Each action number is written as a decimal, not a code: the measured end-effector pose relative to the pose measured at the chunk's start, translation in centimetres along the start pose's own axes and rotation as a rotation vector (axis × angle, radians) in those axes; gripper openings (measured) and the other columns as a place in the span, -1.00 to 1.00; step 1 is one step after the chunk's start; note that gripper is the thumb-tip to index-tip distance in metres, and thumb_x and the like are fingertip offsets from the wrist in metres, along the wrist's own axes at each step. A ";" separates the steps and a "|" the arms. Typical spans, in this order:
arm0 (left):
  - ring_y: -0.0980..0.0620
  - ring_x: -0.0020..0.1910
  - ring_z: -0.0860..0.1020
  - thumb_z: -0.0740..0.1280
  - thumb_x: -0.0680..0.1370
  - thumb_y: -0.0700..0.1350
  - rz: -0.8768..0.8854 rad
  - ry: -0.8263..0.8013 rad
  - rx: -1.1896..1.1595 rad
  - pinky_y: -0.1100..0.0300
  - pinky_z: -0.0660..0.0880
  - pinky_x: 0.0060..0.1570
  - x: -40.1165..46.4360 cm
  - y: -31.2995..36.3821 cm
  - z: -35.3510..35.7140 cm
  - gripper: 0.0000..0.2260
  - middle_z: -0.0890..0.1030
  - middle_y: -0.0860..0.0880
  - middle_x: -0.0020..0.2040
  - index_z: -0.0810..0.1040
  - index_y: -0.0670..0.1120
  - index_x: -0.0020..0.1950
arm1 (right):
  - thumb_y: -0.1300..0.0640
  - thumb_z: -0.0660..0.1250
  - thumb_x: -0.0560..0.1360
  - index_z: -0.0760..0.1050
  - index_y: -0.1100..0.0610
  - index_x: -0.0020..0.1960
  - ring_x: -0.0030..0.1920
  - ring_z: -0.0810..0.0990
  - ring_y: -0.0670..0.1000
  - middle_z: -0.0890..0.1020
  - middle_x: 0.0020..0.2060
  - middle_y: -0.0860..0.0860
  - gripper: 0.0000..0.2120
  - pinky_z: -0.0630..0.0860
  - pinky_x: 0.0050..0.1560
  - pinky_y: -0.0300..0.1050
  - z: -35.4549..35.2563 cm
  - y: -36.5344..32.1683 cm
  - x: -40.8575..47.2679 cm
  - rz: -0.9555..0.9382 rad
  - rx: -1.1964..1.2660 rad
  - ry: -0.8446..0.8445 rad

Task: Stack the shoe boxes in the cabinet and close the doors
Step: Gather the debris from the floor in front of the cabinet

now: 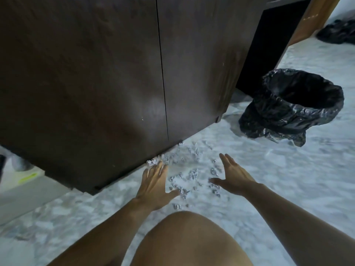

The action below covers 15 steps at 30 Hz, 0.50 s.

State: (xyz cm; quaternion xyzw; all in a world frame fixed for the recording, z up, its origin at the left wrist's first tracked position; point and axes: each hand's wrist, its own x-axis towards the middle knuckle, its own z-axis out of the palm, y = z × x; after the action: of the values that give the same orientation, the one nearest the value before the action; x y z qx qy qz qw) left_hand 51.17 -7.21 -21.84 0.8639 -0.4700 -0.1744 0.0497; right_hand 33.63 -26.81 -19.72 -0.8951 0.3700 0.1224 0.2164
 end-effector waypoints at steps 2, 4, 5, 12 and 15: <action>-0.05 0.58 -0.06 0.19 0.44 0.41 0.027 -0.026 0.008 -0.05 -0.10 0.52 1.0 0.7 0.0 -0.09 -0.07 -0.09 0.61 -0.03 -0.08 0.59 | -0.23 0.33 0.49 -0.13 0.09 0.59 0.53 0.16 0.12 -0.02 0.58 0.09 -0.08 0.25 0.42 0.00 -0.8 0.6 0.4 0.013 -0.003 0.023; -0.05 0.58 -0.09 0.21 0.49 0.36 0.060 -0.039 0.013 -0.05 -0.13 0.52 2.5 1.9 -0.5 -0.13 -0.11 -0.07 0.61 -0.05 -0.07 0.59 | -0.21 0.33 0.49 -0.09 0.09 0.58 0.52 0.19 0.13 0.01 0.58 0.08 -0.11 0.29 0.40 0.01 -2.1 1.4 0.9 0.027 -0.014 0.062; -0.05 0.58 -0.09 0.21 0.51 0.33 0.087 -0.028 0.019 -0.05 -0.13 0.52 3.5 2.6 -0.9 -0.16 -0.12 -0.08 0.61 -0.06 -0.08 0.60 | -0.20 0.34 0.49 -0.06 0.09 0.58 0.50 0.22 0.14 0.05 0.57 0.08 -0.13 0.31 0.38 0.02 -3.0 1.9 1.2 0.035 -0.030 0.092; -0.09 0.57 -0.02 0.21 0.58 0.20 0.349 0.112 0.056 -0.10 -0.07 0.51 12.2 11.8 -6.6 -0.26 -0.08 -0.12 0.61 -0.04 -0.11 0.59 | -0.06 0.37 0.49 0.34 0.13 0.38 0.22 0.51 0.21 0.50 0.28 0.13 -0.46 0.48 0.06 0.03 -12.5 5.8 2.5 0.079 -0.160 0.463; -0.07 0.57 0.00 0.24 0.58 0.14 0.461 0.172 0.056 -0.09 -0.08 0.51 15.6 16.9 -8.8 -0.30 -0.04 -0.10 0.61 0.02 -0.12 0.58 | 0.00 0.38 0.48 0.42 0.16 0.31 0.15 0.54 0.22 0.55 0.18 0.14 -0.54 0.49 -0.03 0.02 -15.7 8.3 2.9 0.119 -0.228 0.582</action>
State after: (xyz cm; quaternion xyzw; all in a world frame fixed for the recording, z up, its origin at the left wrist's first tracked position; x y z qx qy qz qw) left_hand 48.62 -30.19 -13.34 0.7465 -0.6534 -0.0711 0.1039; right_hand 30.63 -41.31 -9.53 -0.8879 0.4520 -0.0856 -0.0078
